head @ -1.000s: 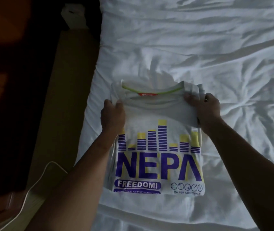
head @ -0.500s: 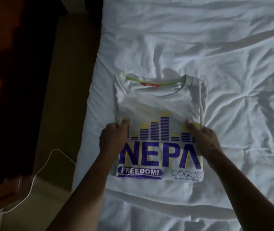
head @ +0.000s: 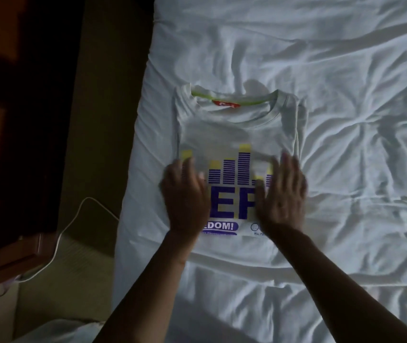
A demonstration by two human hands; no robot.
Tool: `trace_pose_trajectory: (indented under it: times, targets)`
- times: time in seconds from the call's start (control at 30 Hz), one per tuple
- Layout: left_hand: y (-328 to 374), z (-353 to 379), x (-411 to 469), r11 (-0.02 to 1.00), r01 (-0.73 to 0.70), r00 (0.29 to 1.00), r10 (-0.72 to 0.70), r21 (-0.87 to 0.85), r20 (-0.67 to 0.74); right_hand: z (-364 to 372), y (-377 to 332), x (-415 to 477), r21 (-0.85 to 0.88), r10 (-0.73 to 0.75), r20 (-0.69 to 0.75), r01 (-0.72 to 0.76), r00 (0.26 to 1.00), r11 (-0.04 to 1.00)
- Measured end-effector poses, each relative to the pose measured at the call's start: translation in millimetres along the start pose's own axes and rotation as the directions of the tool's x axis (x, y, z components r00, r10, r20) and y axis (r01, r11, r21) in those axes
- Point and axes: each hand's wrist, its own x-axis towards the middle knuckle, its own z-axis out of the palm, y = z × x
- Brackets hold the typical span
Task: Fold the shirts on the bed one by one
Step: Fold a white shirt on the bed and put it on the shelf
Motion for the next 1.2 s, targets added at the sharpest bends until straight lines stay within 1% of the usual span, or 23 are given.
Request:
trace_pose_trajectory:
  times: [0.03, 0.07, 0.1, 0.17, 0.3, 0.33, 0.4, 0.47, 0.5, 0.57, 0.63, 0.7, 0.8, 0.83, 0.87, 0.9, 0.93, 0.97, 1.03, 1.07, 1.1, 1.13, 1.2]
  targets:
    - [7.3, 6.9, -4.4, 0.99, -0.139, 0.986, 0.14, -0.014, 0.088, 4.8, -3.8, -2.5, -0.038, -0.136, 0.091, 0.14, 0.987, 0.989]
    - [10.9, 14.6, -9.5, 0.969, -0.248, 0.95, 0.247, -0.019, 0.19, 10.4, -4.0, -5.3, -0.064, -0.228, 0.172, 0.242, 0.958, 0.968]
    - [8.7, 22.9, -13.7, 0.951, -0.309, 0.914, 0.301, -0.014, 0.271, 17.3, 0.3, -8.3, -0.083, -0.268, 0.228, 0.292, 0.936, 0.953]
    - [-7.4, 34.3, -18.3, 0.946, -0.324, 0.89, 0.303, 0.006, 0.342, 27.8, 16.2, -12.9, -0.093, -0.235, 0.268, 0.268, 0.934, 0.959]
    - [-25.4, 32.0, -22.9, 0.974, -0.213, 0.924, 0.174, 0.079, 0.34, 31.3, 35.9, -18.4, -0.101, -0.124, 0.233, 0.151, 0.965, 0.983]
    - [-21.0, 29.5, -20.6, 0.979, -0.183, 0.937, 0.147, 0.086, 0.316, 29.4, 32.4, -16.2, -0.09, -0.105, 0.199, 0.125, 0.974, 0.988]
    - [-5.9, 27.4, -4.8, 0.983, -0.181, 0.959, 0.169, 0.031, 0.228, 24.5, 18.4, -2.5, -0.059, -0.093, 0.114, 0.1, 0.989, 0.993]
    - [9.9, 31.4, 23.8, 0.967, -0.254, 0.954, 0.248, 0.012, 0.165, 21.5, 2.3, 23.9, -0.059, -0.17, 0.087, 0.175, 0.982, 0.983]
    - [14.7, 35.0, 39.4, 0.954, -0.3, 0.941, 0.291, 0.027, 0.172, 21.7, -3.0, 38.7, -0.071, -0.213, 0.1, 0.22, 0.972, 0.973]
    - [15.6, 46.0, 63.4, 0.93, -0.359, 0.914, 0.335, 0.076, 0.228, 28.6, -3.1, 65.1, -0.102, -0.257, 0.143, 0.273, 0.956, 0.957]
    - [2.6, 56.2, 76.5, 0.929, -0.357, 0.903, 0.316, 0.1, 0.29, 35.4, 7.5, 81.4, -0.148, -0.251, 0.18, 0.279, 0.951, 0.949]
    - [-14.5, 61.0, 83.8, 0.96, -0.259, 0.936, 0.223, 0.105, 0.272, 38.2, 22.1, 91.2, -0.149, -0.208, 0.164, 0.232, 0.964, 0.961]
    - [-29.9, 49.6, 91.0, 0.999, -0.018, 0.985, 0.01, 0.049, 0.171, 33.0, 31.7, 97.0, -0.051, -0.104, 0.098, 0.11, 0.99, 0.993]
    - [-30.4, 43.5, 95.8, 0.999, 0.036, 0.991, -0.038, 0.017, 0.126, 29.2, 32.7, 98.3, 0.01, -0.034, 0.054, 0.034, 0.998, 0.999]
    - [-29.7, 39.8, 103.1, 0.995, 0.097, 0.992, -0.094, -0.026, 0.089, 23.2, 31.4, 101.0, 0.104, 0.078, 0.01, -0.079, 0.997, 0.991]
    - [-25.5, 33.5, 113.4, 0.98, 0.173, 0.983, -0.166, -0.093, 0.084, 19.8, 31.5, 105.4, 0.216, 0.219, -0.012, -0.211, 0.976, 0.953]
    - [-23.1, 30.3, 124.7, 0.949, 0.262, 0.961, -0.239, -0.175, 0.141, 12.9, 28.2, 111.3, 0.321, 0.363, 0.003, -0.345, 0.932, 0.882]
    - [-20.5, 28.0, 137.0, 0.896, 0.359, 0.923, -0.3, -0.261, 0.24, 11.5, 28.2, 119.0, 0.405, 0.481, 0.052, -0.458, 0.875, 0.791]
    - [-16.7, 26.9, 159.2, 0.708, 0.565, 0.804, -0.359, -0.423, 0.473, 4.3, 23.4, 136.9, 0.547, 0.598, 0.216, -0.603, 0.772, 0.58]
    - [-14.3, 24.8, 166.9, 0.623, 0.621, 0.765, -0.347, -0.477, 0.542, 0.0, 21.1, 145.9, 0.601, 0.602, 0.288, -0.63, 0.745, 0.492]
    - [-13.2, 23.4, 172.3, 0.567, 0.651, 0.743, -0.339, -0.505, 0.578, -6.0, 19.2, 153.3, 0.637, 0.588, 0.34, -0.64, 0.734, 0.43]
    - [-12.0, 19.8, 176.3, 0.523, 0.661, 0.737, -0.318, -0.538, 0.596, -12.6, 17.9, 158.1, 0.658, 0.567, 0.373, -0.64, 0.734, 0.396]
    - [-10.5, 5.7, 176.9, 0.434, 0.653, 0.747, -0.233, -0.621, 0.622, -30.7, 13.1, 159.8, 0.685, 0.528, 0.405, -0.63, 0.746, 0.366]
